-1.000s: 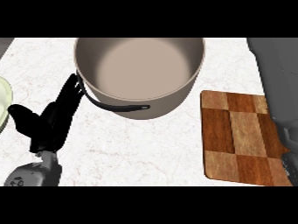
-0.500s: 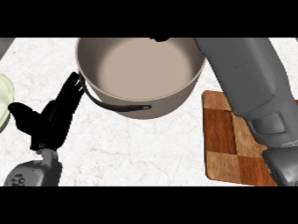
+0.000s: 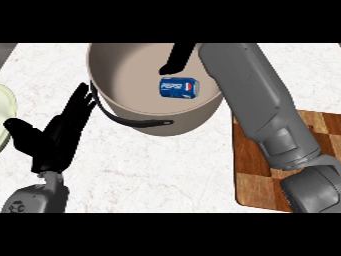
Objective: Pick the can from the cutting board and place it in the pot
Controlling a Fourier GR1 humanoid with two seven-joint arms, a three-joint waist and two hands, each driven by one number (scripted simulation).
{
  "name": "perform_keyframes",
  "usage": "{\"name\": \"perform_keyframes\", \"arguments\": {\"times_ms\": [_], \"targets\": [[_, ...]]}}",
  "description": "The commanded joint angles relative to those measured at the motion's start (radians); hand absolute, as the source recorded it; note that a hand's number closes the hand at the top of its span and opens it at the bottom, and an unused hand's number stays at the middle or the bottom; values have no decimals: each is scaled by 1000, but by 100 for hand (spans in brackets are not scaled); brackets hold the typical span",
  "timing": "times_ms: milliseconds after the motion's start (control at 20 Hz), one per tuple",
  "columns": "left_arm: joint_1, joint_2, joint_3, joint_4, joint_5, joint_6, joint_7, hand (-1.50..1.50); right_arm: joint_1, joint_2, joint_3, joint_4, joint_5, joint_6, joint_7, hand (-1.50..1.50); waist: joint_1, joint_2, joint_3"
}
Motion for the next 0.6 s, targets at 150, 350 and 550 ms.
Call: {"name": "perform_keyframes", "arguments": {"times_ms": [150,350,550], "targets": [[-16,-25,-27,27,-27,14,-8,0,-27,35,-154,61,-174,-107,-17,-150,10,5,0],[1,-1,-9,-9,-5,-4,21,0,23,27,-227,41,-202,-236,-108,-150,5,5,1],[17,-24,-20,17,-17,1,-33,0,-52,-48,-312,89,-254,-286,-66,-150,13,8,0]]}}
